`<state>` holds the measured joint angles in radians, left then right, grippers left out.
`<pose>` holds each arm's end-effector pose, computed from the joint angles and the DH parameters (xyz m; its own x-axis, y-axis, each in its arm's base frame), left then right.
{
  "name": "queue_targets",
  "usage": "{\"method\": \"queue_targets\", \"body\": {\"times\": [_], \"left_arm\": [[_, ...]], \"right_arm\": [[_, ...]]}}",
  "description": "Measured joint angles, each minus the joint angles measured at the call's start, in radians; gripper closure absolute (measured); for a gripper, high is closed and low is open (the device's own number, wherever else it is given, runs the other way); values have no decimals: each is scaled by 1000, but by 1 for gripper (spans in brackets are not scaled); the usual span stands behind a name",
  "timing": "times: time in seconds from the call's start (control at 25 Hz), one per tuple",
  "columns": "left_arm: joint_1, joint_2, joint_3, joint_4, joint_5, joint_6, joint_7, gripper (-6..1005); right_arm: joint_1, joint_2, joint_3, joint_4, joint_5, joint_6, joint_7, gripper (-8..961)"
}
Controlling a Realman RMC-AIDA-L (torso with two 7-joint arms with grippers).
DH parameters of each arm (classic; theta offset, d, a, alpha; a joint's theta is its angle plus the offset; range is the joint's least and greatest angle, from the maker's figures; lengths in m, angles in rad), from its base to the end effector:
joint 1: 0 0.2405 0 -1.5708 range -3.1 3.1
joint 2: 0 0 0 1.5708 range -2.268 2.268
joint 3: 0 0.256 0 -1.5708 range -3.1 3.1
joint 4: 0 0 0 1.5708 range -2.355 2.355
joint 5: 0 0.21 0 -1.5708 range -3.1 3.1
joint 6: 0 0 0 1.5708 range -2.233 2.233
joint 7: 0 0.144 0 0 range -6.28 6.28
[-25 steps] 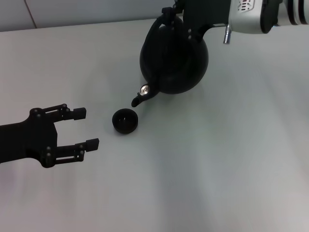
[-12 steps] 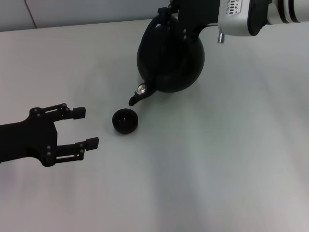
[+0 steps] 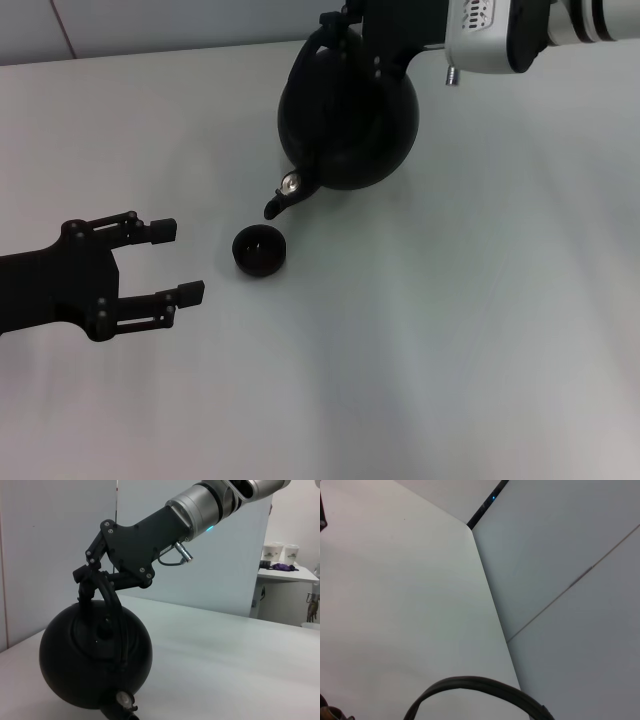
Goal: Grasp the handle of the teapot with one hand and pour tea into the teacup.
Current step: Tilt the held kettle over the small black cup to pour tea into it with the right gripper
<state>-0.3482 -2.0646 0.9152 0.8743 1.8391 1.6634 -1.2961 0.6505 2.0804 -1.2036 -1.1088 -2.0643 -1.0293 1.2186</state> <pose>-0.2630 0.2918 0.0169 0.8661 0.1664 0.4714 0.2703 -0.9491 -0.1616 0.1419 0.4249 0.0113 0.9300 0.3587 0.0806 0.3379 -0.7475 -0.5719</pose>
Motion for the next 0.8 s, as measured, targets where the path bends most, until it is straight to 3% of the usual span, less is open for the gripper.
{"method": "queue_targets", "body": {"times": [0.8], "left_arm": [[2,-2,-3,-2,0,-15,14,221]], "right_arm": [[14,0,-24,-22,-25,0,-1,842]]}}
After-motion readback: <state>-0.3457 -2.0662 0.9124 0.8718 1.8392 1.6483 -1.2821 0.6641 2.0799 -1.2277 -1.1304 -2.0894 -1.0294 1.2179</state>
